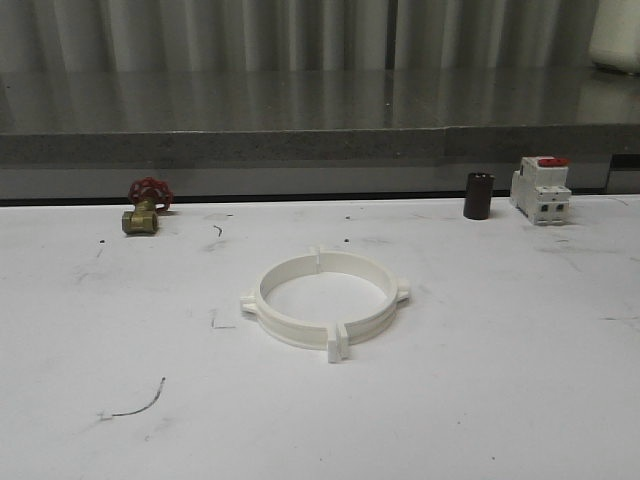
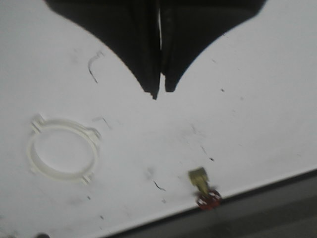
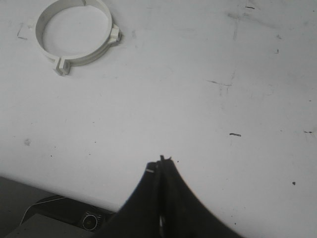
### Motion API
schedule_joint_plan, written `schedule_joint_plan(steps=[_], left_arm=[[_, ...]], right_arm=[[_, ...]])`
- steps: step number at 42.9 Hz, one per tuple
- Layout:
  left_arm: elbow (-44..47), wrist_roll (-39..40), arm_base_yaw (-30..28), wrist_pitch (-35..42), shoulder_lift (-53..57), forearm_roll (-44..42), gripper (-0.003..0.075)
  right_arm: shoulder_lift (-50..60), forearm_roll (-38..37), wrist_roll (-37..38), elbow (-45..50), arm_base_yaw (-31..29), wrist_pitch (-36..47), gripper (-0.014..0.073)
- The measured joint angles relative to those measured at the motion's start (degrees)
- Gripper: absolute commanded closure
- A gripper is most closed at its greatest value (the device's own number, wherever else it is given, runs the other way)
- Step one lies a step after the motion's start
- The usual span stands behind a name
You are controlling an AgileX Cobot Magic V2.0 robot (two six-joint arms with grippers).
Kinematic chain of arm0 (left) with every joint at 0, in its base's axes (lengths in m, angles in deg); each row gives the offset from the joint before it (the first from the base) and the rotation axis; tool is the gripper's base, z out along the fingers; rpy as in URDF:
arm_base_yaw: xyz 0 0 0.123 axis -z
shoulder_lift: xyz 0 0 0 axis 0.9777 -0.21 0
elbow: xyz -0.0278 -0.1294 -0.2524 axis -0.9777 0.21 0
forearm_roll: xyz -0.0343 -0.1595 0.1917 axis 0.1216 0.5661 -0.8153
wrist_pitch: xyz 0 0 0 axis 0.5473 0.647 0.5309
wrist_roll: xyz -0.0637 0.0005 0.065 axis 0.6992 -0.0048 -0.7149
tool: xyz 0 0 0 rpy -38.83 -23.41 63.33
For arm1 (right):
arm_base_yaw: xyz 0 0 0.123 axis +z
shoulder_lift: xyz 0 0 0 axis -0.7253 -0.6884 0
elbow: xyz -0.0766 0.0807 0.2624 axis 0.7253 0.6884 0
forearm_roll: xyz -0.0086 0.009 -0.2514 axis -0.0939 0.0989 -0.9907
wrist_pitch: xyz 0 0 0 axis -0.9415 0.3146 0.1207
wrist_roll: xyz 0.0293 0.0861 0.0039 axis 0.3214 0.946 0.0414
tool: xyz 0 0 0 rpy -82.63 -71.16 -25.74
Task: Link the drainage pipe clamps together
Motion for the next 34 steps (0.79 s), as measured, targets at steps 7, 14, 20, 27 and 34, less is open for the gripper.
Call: schedule_joint_plan(steps=[7, 14, 20, 27, 34], left_arm=[[10.37, 0.00, -6.79, 13.55, 8.54, -1.31, 0.0741], [22.94, 0.00, -12.90, 24.14, 17.68, -0.58, 0.0741], [32.35, 0.00, -15.82, 29.53, 24.99, 0.76, 0.0741], [40.99, 0.00, -16.17, 33.53, 33.26, 2.84, 0.0741], [42.39, 0.00, -16.57, 34.46, 36.11, 4.79, 0.0741]], right_arm=[[0.00, 0.00, 0.00, 0.02, 0.00, 0.00, 0.0661], [0.00, 0.00, 0.00, 0.02, 0.00, 0.00, 0.0661], [0.00, 0.00, 0.00, 0.02, 0.00, 0.00, 0.0661], [0.00, 0.00, 0.00, 0.02, 0.00, 0.00, 0.0661], [0.00, 0.00, 0.00, 0.02, 0.00, 0.00, 0.0661]])
